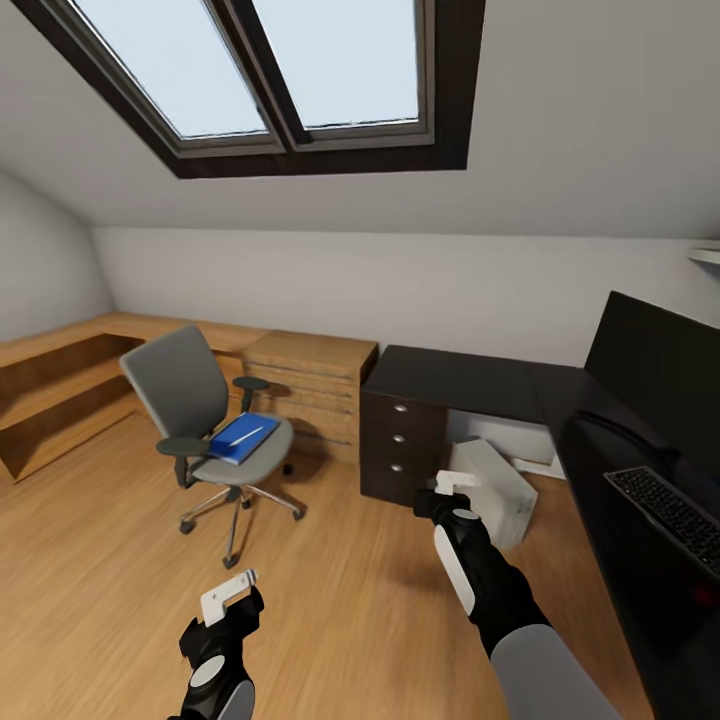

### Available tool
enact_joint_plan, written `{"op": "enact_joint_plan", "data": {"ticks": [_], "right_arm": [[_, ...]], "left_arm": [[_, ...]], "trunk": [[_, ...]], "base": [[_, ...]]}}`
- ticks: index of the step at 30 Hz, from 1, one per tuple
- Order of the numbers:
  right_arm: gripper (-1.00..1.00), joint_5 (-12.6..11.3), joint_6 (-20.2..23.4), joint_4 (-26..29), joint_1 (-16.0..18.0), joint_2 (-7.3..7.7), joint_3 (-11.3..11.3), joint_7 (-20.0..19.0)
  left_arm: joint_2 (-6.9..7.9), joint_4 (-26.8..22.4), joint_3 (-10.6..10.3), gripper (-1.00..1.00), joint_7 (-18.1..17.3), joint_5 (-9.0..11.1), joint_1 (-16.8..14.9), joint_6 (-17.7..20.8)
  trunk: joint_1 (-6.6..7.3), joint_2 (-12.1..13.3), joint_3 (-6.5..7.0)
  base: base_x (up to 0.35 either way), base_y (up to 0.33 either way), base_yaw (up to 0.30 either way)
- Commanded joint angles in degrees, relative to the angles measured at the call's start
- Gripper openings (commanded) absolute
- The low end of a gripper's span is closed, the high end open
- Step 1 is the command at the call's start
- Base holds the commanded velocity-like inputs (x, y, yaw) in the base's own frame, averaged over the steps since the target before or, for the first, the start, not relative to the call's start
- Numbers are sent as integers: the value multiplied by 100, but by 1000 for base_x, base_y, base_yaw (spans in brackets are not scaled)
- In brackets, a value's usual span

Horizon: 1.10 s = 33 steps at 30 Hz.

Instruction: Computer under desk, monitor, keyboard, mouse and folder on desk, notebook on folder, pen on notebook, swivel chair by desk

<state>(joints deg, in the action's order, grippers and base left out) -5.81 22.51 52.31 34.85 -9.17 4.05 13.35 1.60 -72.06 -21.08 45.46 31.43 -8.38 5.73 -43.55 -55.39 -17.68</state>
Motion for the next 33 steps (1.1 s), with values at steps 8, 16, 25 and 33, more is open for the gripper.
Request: {"op": "enact_joint_plan", "data": {"ticks": [8,16,25,33], "right_arm": [[-100,-77,16,-1,4,3,17,47],[-100,-73,15,-17,-2,-4,17,67],[-100,-70,8,-19,-14,-6,17,65],[-100,-61,10,-19,-23,-6,17,63]], "left_arm": [[7,-10,-19,100,42,12,-6,35],[0,-10,-19,100,43,13,-6,41],[-2,-10,-115,100,48,12,-6,42],[-2,-18,-177,100,67,10,-6,36]], "trunk": [[172,318,137],[348,639,280],[546,1000,442],[721,1320,585]], "base": [[327,0,0],[327,0,13],[327,0,187],[327,0,20]]}}
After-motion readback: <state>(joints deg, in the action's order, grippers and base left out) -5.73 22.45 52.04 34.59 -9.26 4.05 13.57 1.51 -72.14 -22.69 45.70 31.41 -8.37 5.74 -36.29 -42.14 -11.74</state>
